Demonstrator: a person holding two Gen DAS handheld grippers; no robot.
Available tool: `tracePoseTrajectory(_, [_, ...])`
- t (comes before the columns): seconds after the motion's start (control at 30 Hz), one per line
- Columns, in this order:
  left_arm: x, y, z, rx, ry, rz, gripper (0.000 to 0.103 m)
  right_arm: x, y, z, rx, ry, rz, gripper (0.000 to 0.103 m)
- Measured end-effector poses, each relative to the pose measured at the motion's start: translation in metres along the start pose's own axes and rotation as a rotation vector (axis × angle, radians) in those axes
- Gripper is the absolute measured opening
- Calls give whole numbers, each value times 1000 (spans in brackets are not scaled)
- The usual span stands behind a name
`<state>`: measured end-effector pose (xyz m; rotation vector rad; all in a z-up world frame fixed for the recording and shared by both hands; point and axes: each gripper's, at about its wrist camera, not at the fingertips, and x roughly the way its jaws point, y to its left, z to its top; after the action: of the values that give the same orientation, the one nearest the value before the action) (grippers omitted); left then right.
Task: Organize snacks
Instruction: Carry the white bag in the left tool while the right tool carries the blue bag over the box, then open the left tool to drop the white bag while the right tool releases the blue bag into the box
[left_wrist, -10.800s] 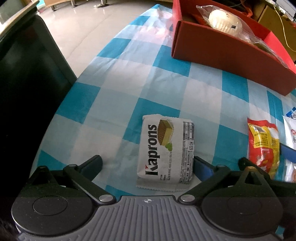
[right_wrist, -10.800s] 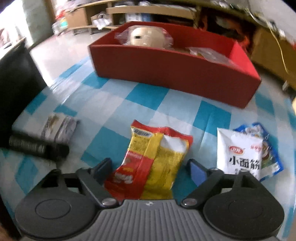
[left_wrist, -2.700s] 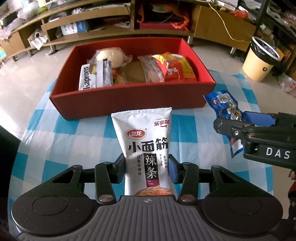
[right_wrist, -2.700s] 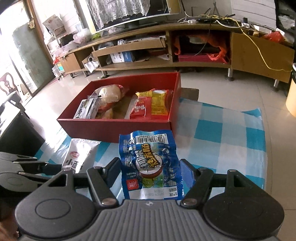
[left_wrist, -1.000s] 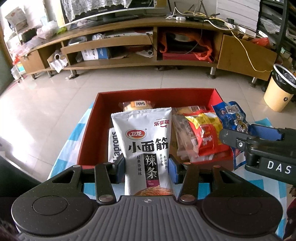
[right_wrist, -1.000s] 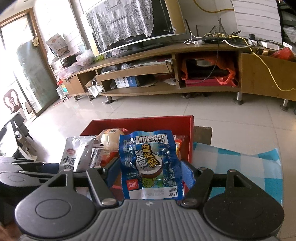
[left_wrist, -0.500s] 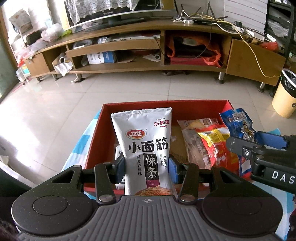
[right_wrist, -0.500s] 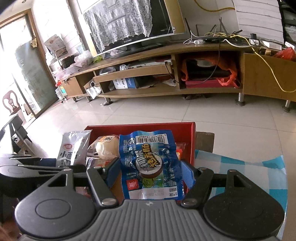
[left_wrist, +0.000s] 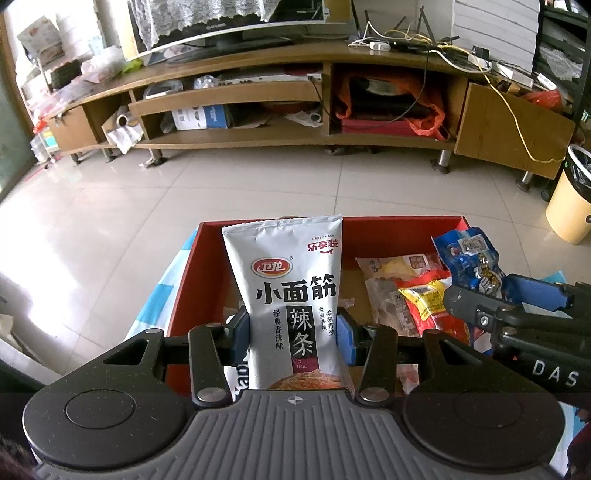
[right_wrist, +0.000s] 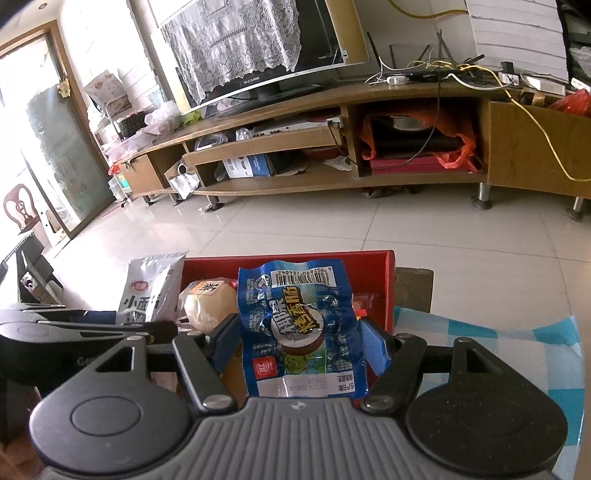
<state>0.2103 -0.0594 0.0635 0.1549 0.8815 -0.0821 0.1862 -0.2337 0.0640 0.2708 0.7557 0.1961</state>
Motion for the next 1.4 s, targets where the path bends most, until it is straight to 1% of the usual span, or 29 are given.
tracePoseTrajectory(0.63, [13, 0, 5, 6, 16, 16, 56, 17, 3, 2, -3, 20, -12, 68])
tracePoseTrajectory(0.73, [15, 1, 6, 7, 16, 24, 59, 22, 1, 3, 2, 35, -17, 68])
tracePoseTrajectory(0.87, [12, 1, 7, 11, -3, 38, 74, 23, 1, 4, 6, 37, -14, 69])
tracePoseTrajectory(1.07, [5, 5, 6, 12, -22, 41, 87, 20, 2, 3, 7, 34, -30, 69])
tracePoseTrajectory(1.27, [-4, 9, -2, 4, -19, 47, 89, 6, 2, -1, 17, 14, -49, 70])
tracePoseTrajectory(1.4, [-12, 11, -10, -8, -16, 52, 92, -5, 2, -7, 18, 23, -61, 70])
